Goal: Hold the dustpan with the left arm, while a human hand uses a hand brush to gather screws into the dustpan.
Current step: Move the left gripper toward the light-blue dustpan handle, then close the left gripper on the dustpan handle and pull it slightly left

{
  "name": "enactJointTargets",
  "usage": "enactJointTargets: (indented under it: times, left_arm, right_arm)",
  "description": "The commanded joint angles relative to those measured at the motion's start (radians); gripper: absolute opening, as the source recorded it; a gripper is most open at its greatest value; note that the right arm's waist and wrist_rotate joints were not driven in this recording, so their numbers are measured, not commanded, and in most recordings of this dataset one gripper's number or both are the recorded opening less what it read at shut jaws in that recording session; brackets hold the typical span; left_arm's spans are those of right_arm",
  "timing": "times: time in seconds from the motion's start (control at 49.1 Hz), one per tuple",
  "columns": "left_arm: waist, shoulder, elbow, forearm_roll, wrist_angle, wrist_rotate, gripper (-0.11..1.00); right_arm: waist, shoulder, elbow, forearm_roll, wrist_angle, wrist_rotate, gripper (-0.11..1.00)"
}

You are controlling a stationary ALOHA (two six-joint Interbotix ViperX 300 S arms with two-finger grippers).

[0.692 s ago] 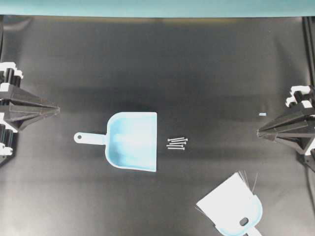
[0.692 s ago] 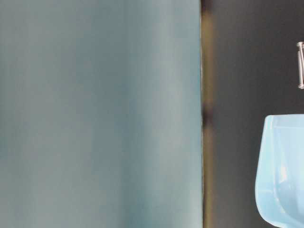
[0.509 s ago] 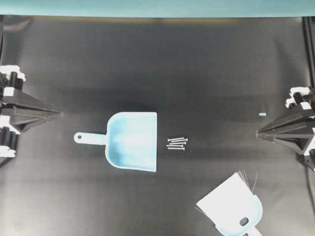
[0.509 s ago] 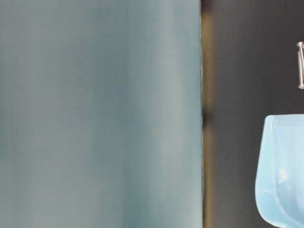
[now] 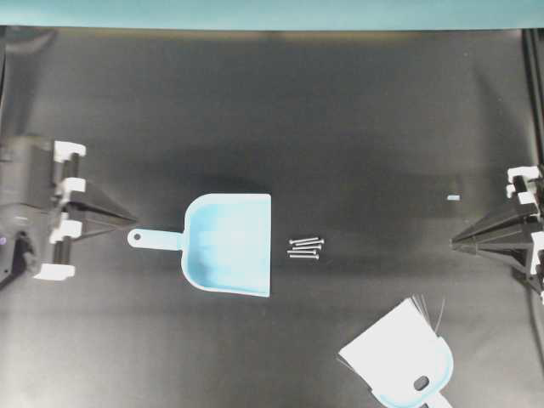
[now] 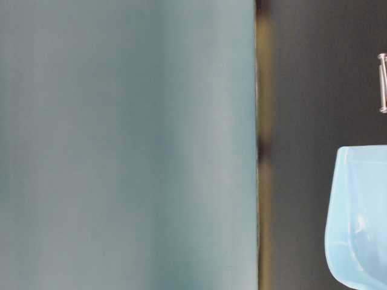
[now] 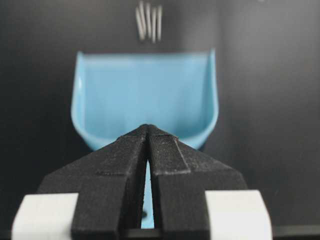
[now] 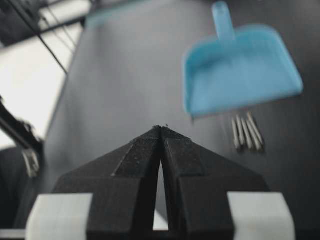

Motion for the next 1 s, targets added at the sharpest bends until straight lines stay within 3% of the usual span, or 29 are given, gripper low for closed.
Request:
enactJointTargets:
  times: [0.0, 0.183, 0.326, 0.407, 0.509, 0.59, 0.794, 0.855, 0.977]
  left_arm:
    - [0.003, 0.077, -0.048, 0.005, 0.025, 0.003, 0.00]
    - [-0.003, 0.176, -0.054, 0.003, -0.008, 0.005, 0.00]
    - [-0.006, 0.235, -0.006, 0.005, -0.150, 0.005, 0.00]
    - [0.000, 0.258, 0.026, 0.003, -0.235, 0.005, 0.00]
    - [0.012, 0.282, 0.038, 0.003, -0.256, 0.005, 0.03]
    - [0.020, 0.307, 0.034, 0.005, -0.256, 0.009, 0.21]
    - [0.038, 0.416, 0.018, 0.005, -0.284, 0.008, 0.80]
    - [0.044, 0.443, 0.018, 0.005, -0.327, 0.009, 0.89]
    - [0.048, 0.497, 0.025, 0.005, -0.416, 0.014, 0.90]
  right_arm:
    - [0.000, -0.014, 0.009, 0.005, 0.014, 0.000, 0.00]
    - [0.000, -0.089, 0.074, -0.002, -0.086, 0.000, 0.00]
    - [0.000, -0.175, 0.155, -0.006, -0.186, -0.002, 0.00]
    - [0.000, -0.232, 0.189, -0.006, -0.190, -0.002, 0.00]
    - [0.000, -0.296, 0.206, -0.006, -0.150, -0.002, 0.00]
    - [0.000, -0.336, 0.202, -0.006, -0.081, 0.000, 0.00]
    - [0.000, -0.373, 0.190, -0.008, 0.103, -0.002, 0.00]
    - [0.000, -0.371, 0.190, -0.008, 0.104, -0.002, 0.00]
    - [0.000, -0.373, 0.190, -0.011, 0.107, 0.000, 0.00]
